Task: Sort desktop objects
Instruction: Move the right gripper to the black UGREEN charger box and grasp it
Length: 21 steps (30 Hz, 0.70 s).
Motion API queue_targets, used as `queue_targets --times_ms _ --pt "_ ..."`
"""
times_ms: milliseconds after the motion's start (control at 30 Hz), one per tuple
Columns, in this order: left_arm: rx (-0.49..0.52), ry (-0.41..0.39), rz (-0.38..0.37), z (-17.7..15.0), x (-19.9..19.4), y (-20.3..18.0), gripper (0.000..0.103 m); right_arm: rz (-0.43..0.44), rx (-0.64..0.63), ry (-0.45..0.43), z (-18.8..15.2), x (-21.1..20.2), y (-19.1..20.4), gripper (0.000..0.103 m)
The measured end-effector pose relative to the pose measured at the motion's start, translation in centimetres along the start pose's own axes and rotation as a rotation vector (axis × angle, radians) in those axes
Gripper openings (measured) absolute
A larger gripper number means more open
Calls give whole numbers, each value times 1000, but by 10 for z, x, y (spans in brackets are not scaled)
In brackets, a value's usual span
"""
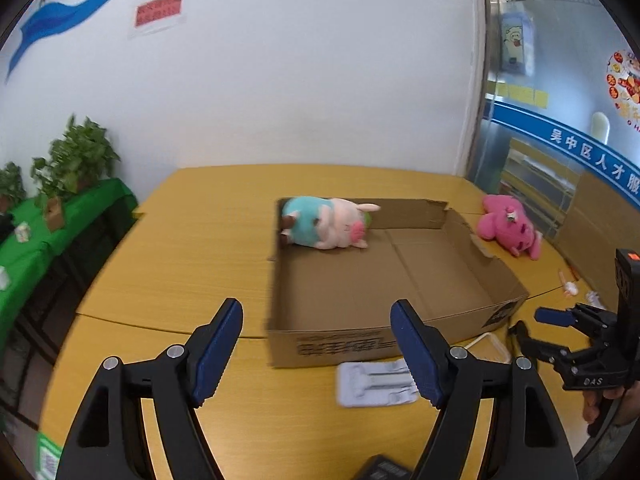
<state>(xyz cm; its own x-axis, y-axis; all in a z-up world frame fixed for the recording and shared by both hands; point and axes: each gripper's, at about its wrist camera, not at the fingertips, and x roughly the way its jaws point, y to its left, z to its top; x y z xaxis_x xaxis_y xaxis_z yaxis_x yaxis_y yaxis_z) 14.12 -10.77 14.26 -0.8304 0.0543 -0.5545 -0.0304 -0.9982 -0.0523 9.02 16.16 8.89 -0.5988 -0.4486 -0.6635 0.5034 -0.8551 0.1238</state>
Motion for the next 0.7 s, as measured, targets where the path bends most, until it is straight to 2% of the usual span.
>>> queue_targets --times_ms 100,167,267,333,433,533,600,700 --pt "23 36 45 -7 -21 16 87 101 -59 43 -16 6 21 74" --pt "30 95 32 -20 -25 18 88 183 -84 85 -28 13 36 74" --pt "49 193 -32 -48 -19 9 88 293 -112 140 -48 22 58 74" --pt "38 260 -112 -73 -9 -1 88 371 -130 178 -63 26 73 74" --pt "6 349 -237 -110 13 -9 88 414 -186 222 -83 29 89 74" --pt "-33 440 -302 -141 36 -6 87 457 -228 270 -102 29 101 74" --pt "-60 490 -319 -159 50 -1 86 484 -229 285 -109 30 105 75" --pt "-101 544 -367 -178 64 3 86 456 -246 319 -124 40 115 77"
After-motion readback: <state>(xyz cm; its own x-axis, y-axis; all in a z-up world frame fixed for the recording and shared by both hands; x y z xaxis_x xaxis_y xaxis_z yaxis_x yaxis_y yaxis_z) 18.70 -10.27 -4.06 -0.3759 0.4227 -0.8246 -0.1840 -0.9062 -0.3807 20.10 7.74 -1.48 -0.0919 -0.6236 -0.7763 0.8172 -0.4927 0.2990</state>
